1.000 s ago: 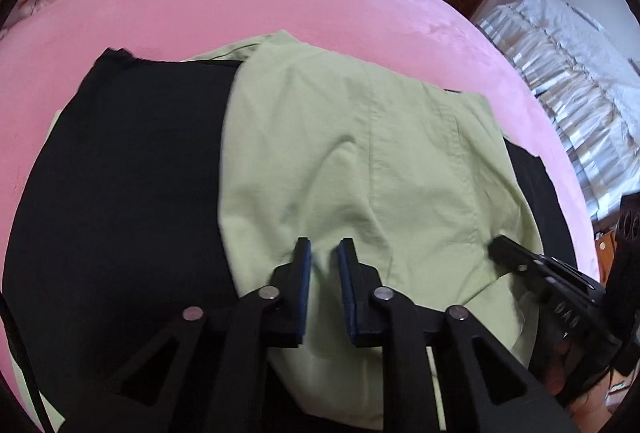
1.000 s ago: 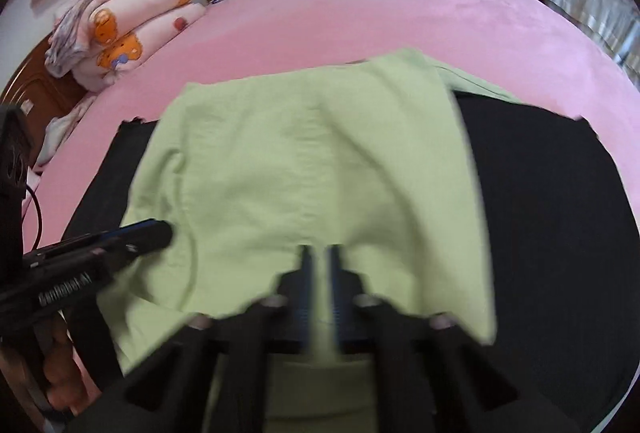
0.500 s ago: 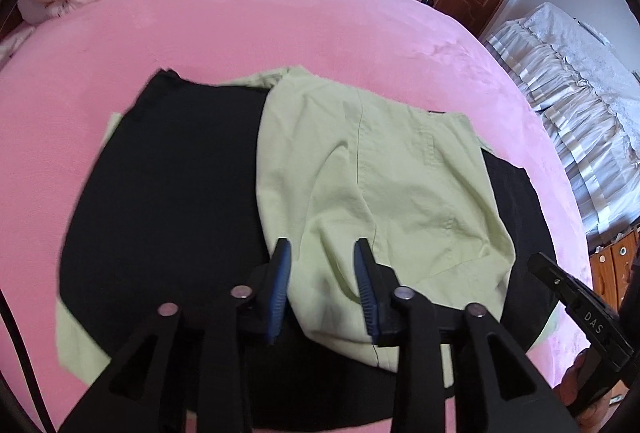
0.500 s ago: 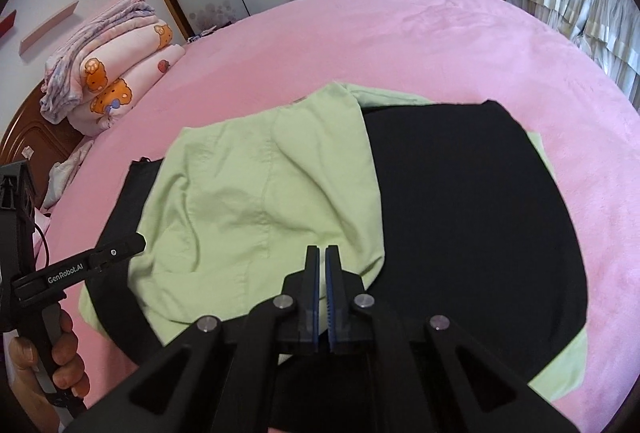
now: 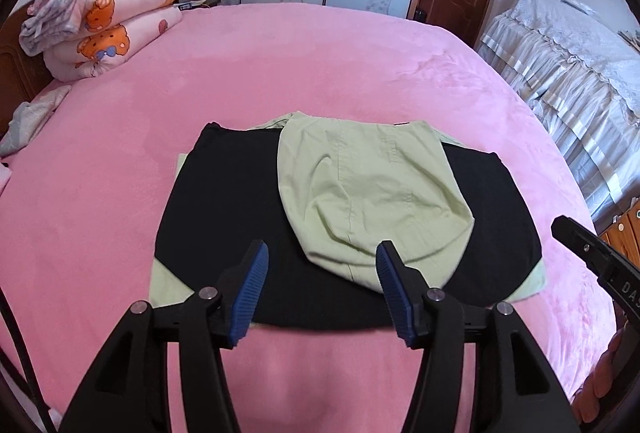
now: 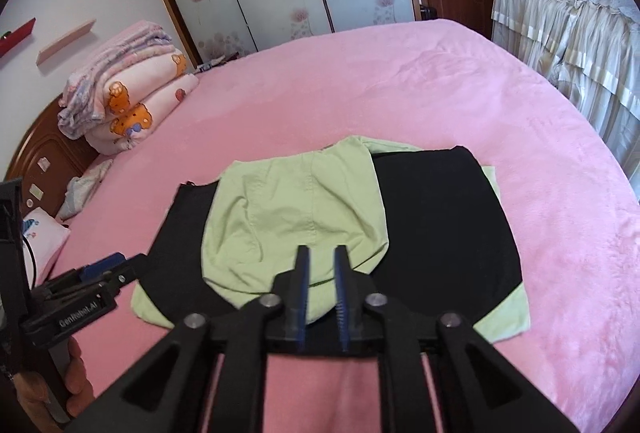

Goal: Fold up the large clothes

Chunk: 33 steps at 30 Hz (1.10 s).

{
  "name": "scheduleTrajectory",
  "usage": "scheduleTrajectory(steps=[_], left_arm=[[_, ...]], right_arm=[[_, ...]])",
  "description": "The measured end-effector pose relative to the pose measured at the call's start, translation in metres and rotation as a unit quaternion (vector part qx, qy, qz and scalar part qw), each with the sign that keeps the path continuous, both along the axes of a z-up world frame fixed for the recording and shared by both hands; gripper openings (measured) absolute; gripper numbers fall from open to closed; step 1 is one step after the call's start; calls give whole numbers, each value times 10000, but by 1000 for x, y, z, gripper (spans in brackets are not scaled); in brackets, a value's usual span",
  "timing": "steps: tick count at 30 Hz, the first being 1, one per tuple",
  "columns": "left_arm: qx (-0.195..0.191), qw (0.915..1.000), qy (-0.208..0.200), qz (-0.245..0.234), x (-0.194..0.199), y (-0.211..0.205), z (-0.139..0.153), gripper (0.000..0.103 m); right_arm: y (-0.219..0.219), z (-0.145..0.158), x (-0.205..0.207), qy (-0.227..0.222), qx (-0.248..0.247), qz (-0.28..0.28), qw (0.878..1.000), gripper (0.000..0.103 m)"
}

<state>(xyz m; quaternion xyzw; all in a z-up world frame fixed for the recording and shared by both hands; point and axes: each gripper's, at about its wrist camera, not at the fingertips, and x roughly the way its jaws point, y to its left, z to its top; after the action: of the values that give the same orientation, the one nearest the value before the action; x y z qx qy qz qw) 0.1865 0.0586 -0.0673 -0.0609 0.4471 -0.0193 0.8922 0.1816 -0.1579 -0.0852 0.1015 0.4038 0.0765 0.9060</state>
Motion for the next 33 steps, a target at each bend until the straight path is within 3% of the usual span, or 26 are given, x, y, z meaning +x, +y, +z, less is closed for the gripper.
scheduleTrajectory(steps=[2,7,13,16,22,28,33], left_arm=[[-40,10000,-34,-65,-16,-1,7,57],[-263,9997,10,-3,-53,8,12,57],[-414,9991,101,45,-88,24,-3,58],[-484,9987,127,89,-105,34,-18,63],[-908,9947,400,250,-119,56,-60,63],[-1732,9820,539,521,-104,83,-108,63],[-2187,9715,530,747,-84,100,-140,63]], right_arm=[[3,10,-17,-180,-52,-51,9998,40],[15,21,-49,-432,-224,60,9988,40],[32,16,-80,-593,-315,292,9973,40],[39,9,-93,-674,-422,385,9961,40],[47,-12,-97,-498,-552,440,9963,40],[53,-35,-83,-242,-541,479,9971,40],[60,-54,-68,-103,-535,514,9972,40]])
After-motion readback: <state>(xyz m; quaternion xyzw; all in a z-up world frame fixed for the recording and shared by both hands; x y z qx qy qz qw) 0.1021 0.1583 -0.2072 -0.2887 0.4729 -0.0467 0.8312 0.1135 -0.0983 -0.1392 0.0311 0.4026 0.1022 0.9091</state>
